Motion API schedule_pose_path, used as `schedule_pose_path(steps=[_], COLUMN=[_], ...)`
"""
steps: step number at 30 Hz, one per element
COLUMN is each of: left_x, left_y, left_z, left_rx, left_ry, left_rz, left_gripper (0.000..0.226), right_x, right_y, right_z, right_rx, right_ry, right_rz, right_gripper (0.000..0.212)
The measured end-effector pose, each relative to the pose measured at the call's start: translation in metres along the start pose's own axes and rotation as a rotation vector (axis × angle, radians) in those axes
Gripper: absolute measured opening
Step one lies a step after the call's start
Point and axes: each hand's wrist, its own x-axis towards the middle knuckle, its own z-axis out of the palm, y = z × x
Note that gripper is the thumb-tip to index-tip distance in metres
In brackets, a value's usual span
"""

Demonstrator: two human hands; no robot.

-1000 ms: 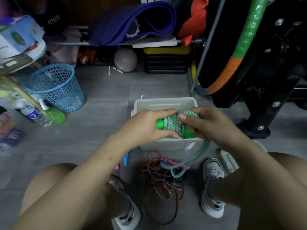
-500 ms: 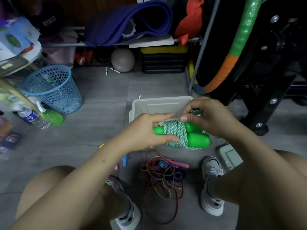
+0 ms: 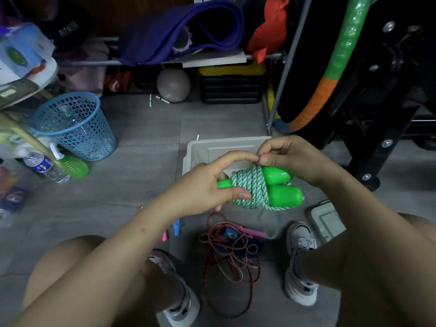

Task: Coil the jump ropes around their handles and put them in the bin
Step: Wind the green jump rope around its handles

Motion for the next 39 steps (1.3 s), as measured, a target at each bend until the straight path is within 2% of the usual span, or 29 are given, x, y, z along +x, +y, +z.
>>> schedule_pose_path(steps=[2, 5, 10, 14, 16, 18, 21, 27, 30, 35, 39], left_x=[-0.001, -0.002, -0.002, -0.001, 0.0, 0.003, 0.008, 0.013, 0.014, 0.018, 0.021], left_y=[0.0, 0.002, 0.0, -0.002, -0.002, -0.003, -0.007, -0.01, -0.009, -0.012, -0.013], left_z=[-0.003, -0.006, -0.003, -0.003, -0.004, -0.005, -0.007, -0.002, 0.002, 0.009, 0.009], left_rx=[-0.028, -0.072, -0.13, -0.285, -0.351, -0.403, -0.441, -0.39, -0.322, -0.25, -0.244], left_ry=[-0.003, 0.004, 0.113, 0.152, 0.172, 0.192, 0.266, 0.377, 0.427, 0.464, 0.473], left_rz=[0.034, 0.046, 0.015, -0.016, -0.032, -0.054, -0.079, -0.111, -0.118, -0.125, -0.121], left_gripper=[0.057, 0.047, 0.037, 0.034, 0.031, 0.034, 0.03, 0.031, 0.033, 0.036, 0.036], right_x=[-0.003, -0.007, -0.011, -0.006, -0.006, -0.006, -0.007, -0.007, -0.007, -0.005, -0.006], right_y=[0.001, 0.001, 0.005, 0.016, 0.015, 0.013, 0.017, 0.021, 0.02, 0.026, 0.02], right_z=[0.0, -0.001, 0.006, 0.009, 0.012, 0.017, 0.027, 0.044, 0.051, 0.054, 0.054], right_rx=[0.08, 0.165, 0.36, 0.511, 0.632, 0.723, 0.649, 0.278, 0.216, 0.084, -0.003], right_ry=[-0.08, -0.082, -0.098, -0.068, -0.075, -0.099, -0.121, 0.128, 0.196, 0.403, 0.421], right_rz=[0.06, 0.134, 0.204, 0.315, 0.309, 0.261, 0.144, 0.113, 0.158, 0.191, 0.191], right_gripper=[0.031, 0.061, 0.069, 0.101, 0.107, 0.098, 0.071, 0.02, 0.029, 0.043, 0.048])
